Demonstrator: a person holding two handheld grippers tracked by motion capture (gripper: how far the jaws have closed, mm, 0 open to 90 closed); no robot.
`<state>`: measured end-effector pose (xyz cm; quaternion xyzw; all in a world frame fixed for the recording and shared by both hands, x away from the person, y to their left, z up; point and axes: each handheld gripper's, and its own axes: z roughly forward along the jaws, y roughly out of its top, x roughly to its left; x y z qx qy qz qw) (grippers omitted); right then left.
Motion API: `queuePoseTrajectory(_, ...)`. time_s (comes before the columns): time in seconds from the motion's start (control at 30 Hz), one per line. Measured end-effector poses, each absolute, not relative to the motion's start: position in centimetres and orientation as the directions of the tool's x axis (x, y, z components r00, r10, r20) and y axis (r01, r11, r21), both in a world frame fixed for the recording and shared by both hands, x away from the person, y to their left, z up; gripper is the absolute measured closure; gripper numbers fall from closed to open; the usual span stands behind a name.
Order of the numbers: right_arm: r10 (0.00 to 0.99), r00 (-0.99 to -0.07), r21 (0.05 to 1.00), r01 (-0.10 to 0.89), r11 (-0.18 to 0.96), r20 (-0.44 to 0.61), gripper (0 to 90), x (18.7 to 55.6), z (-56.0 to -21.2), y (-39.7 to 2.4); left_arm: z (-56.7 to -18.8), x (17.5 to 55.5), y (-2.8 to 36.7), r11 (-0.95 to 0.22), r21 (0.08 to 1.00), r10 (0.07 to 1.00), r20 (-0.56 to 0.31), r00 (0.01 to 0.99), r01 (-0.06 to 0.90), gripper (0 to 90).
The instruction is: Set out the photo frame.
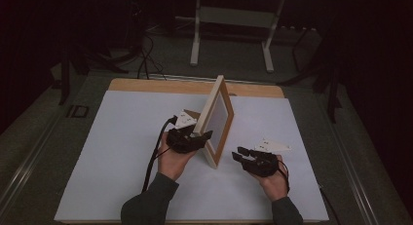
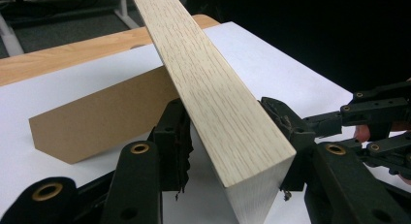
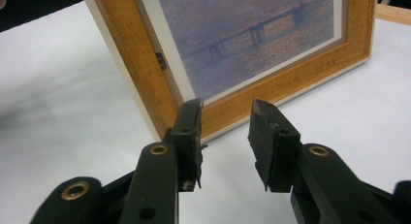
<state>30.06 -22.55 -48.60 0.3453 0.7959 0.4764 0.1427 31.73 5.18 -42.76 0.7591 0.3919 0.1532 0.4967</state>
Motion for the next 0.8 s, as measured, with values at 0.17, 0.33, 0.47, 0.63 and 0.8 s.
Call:
queuePoseTrajectory(0.17,0.686,-0.720,0.856,0.417,0.307,0.104,64.6,30.0,-48.7,-22.5,-42.7,31.8,5.3,-0.187,0.869,0.756,-0.170,0.633,0.458,58.1)
queuePoseTrajectory(0.33,0.686,-0.720,0.855,0.417,0.309,0.104,64.6,30.0,-48.7,-22.5,-42.7,32.2,6.0,-0.172,0.863,0.765,-0.187,0.616,0.476,61.2)
queuePoseTrajectory(0.47,0.685,-0.721,0.855,0.417,0.309,0.104,64.6,30.1,-48.8,-22.5,-42.7,32.4,6.3,-0.165,0.860,0.769,-0.194,0.609,0.482,62.5)
queuePoseTrajectory(0.63,0.685,-0.720,0.853,0.420,0.308,0.107,64.6,30.0,-48.8,-22.5,-42.7,32.6,6.6,-0.148,0.859,0.775,-0.208,0.597,0.491,64.7)
queuePoseTrajectory(0.8,0.686,-0.720,0.853,0.422,0.308,0.109,64.6,30.0,-48.8,-22.5,-42.8,32.8,6.9,-0.131,0.858,0.779,-0.221,0.588,0.496,66.4)
